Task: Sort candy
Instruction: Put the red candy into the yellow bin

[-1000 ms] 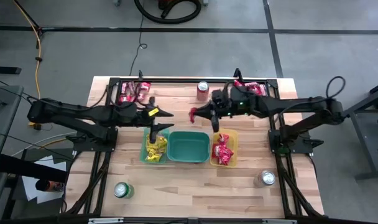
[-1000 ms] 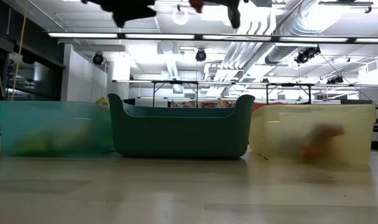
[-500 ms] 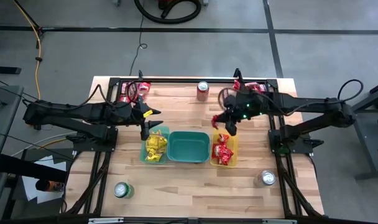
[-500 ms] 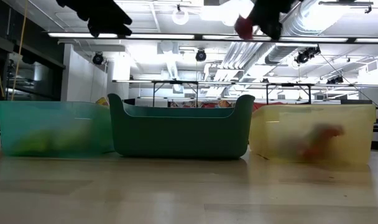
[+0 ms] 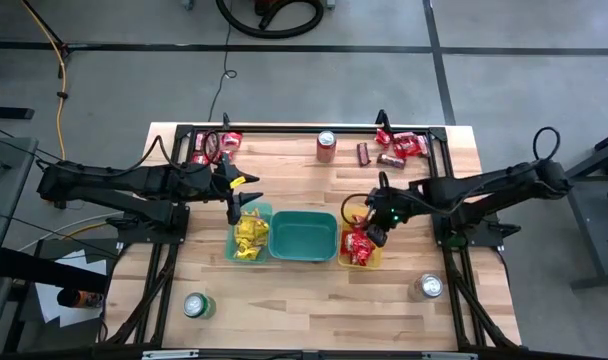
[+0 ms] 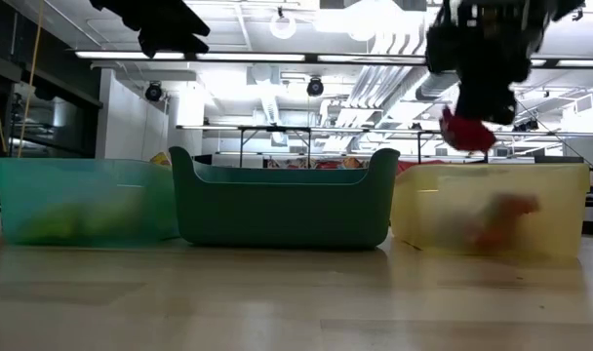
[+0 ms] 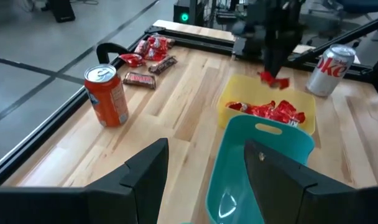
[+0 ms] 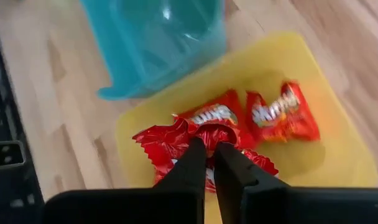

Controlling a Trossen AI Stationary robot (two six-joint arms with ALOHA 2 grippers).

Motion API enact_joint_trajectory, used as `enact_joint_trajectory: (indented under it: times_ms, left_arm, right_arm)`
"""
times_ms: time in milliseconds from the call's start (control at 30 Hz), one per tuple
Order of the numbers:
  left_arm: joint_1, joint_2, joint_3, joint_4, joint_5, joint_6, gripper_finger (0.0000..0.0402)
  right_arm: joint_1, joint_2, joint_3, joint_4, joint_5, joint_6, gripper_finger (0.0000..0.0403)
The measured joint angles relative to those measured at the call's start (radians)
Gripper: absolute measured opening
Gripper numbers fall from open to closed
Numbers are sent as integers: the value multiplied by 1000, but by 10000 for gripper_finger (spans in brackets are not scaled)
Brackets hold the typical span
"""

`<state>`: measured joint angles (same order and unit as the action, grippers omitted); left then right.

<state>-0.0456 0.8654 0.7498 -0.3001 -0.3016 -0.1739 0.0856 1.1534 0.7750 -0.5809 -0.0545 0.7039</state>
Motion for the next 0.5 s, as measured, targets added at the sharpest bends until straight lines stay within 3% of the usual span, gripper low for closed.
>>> enact_joint_trajectory:
  times_ms: [133, 300, 500]
  left_arm:
    - [0, 0, 0, 14, -8, 1, 197]
    - [0, 0, 0, 12, -13, 2, 198]
    - [0, 0, 0, 12, -21, -5, 197]
  right_arm:
    - [-16, 0, -35, -3, -7, 106, 48]
    - [-22, 0, -37, 1, -10, 119, 137]
    - [-22, 0, -37, 4, -136, 89, 235]
